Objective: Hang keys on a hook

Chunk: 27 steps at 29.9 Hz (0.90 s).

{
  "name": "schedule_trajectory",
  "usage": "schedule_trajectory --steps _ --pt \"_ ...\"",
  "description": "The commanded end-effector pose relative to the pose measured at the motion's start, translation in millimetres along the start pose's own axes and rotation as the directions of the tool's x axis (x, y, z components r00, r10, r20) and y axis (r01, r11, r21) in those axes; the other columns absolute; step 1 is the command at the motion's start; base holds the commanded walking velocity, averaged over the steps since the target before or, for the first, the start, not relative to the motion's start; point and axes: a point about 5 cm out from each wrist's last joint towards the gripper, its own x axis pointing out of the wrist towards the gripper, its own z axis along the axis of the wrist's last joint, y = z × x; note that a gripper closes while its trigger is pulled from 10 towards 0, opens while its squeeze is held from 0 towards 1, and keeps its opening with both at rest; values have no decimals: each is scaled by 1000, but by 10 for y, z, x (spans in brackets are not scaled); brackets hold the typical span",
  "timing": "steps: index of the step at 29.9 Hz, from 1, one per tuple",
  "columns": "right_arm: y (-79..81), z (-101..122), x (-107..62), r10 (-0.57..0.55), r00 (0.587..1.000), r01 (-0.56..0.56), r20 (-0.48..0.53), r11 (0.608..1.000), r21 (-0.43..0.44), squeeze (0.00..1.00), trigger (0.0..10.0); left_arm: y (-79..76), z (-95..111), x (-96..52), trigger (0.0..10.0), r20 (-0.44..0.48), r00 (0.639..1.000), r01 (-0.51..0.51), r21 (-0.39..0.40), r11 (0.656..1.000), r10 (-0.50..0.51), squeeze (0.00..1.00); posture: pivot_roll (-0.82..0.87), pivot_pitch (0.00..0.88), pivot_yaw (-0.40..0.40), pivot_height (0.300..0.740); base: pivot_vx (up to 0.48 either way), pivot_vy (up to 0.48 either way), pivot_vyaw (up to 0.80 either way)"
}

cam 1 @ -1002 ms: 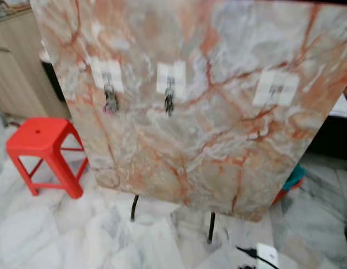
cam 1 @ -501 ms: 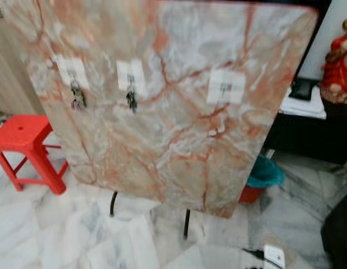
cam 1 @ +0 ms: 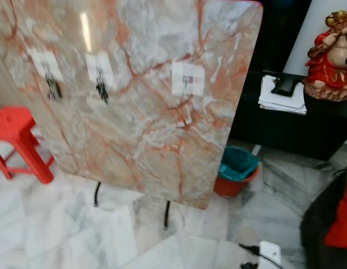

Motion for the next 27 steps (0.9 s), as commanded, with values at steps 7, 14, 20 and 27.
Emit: schedule_trajectory --steps 7,14,20,27 --pt "-120 4 -15 -28 1000 28 4 1000 -8 0 10000 131 763 34 10000 279 955 -75 -93 993 99 0 125 11 -41 740 0 0 0" --pt "-126 -13 -18 -30 1000 30 1 999 -11 0 10000 325 1865 -306 10000 691 706 -120 -100 988 156 0 128 0 -35 740 0 0 0" --pt "-134 -21 -21 -27 1000 27 2 1000 -11 0 10000 278 2287 -797 10000 850 495 -140 -125 982 179 0 133 0 -37 740 0 0 0" --pt "-138 -17 -22 -23 1000 23 5 1000 -19 0 10000 98 2480 -1215 10000 927 352 -155 -78 985 129 0 130 0 -40 740 0 0 0"
